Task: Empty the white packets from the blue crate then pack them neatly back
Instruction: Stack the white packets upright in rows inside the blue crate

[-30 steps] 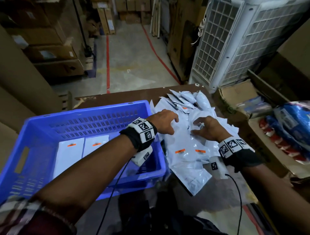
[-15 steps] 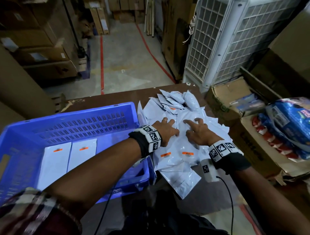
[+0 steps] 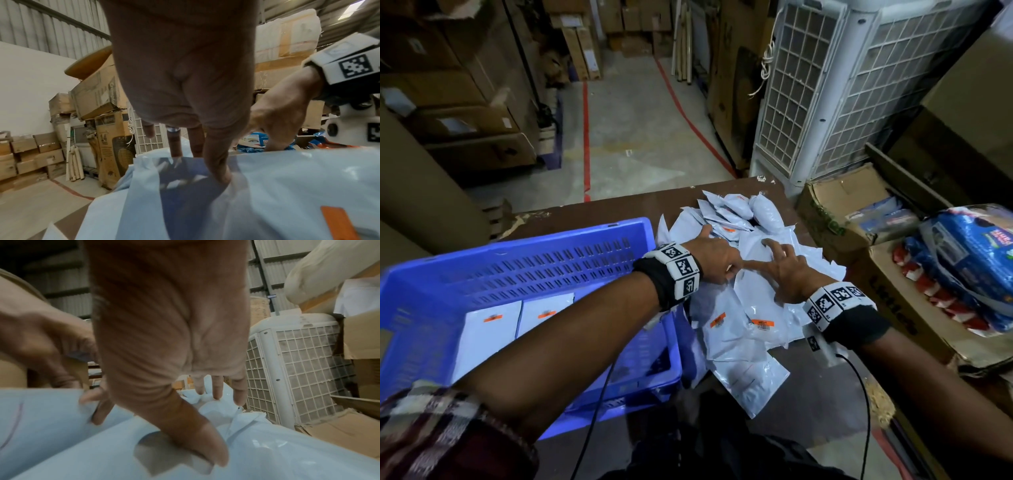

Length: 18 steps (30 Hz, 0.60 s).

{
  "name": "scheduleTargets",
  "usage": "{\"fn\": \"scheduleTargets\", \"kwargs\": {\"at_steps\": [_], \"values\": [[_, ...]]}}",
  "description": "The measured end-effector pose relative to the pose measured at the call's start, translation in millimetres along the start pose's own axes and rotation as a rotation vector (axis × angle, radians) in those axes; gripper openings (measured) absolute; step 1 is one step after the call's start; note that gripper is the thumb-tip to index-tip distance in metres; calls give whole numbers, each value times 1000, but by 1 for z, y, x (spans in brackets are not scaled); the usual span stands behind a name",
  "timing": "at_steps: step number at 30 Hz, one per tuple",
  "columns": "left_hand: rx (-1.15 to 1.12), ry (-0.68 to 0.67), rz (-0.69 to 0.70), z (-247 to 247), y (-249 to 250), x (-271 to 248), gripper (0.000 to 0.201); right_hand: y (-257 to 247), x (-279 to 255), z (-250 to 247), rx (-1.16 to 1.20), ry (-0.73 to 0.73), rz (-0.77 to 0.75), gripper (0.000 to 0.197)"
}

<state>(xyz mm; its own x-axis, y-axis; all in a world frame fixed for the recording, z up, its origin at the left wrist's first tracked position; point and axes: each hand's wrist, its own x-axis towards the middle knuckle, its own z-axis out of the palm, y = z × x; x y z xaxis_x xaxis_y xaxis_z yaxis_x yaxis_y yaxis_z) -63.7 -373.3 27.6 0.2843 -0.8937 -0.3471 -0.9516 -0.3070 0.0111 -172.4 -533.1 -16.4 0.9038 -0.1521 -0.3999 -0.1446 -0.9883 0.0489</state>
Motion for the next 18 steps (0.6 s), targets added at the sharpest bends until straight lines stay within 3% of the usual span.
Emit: {"fn": "scheduleTargets", "kwargs": {"at_steps": [4,8,11,15,18], "values": [[-113,79,18,-8,-10,0,10,1,3,7,-25,-16,-33,107],[-278,142,10,-17,-25,2,14,6,5,14,240,70,92,98],[-427,191,-16,-16,-37,1,11,11,2,12,233,33,93,91],[-588,300,-168,-10,-53,-2,13,18,4,12,234,187,-4,109],[-728,427,-301,-9,-61,-4,12,18,1,5,159,230,-75,102]]}}
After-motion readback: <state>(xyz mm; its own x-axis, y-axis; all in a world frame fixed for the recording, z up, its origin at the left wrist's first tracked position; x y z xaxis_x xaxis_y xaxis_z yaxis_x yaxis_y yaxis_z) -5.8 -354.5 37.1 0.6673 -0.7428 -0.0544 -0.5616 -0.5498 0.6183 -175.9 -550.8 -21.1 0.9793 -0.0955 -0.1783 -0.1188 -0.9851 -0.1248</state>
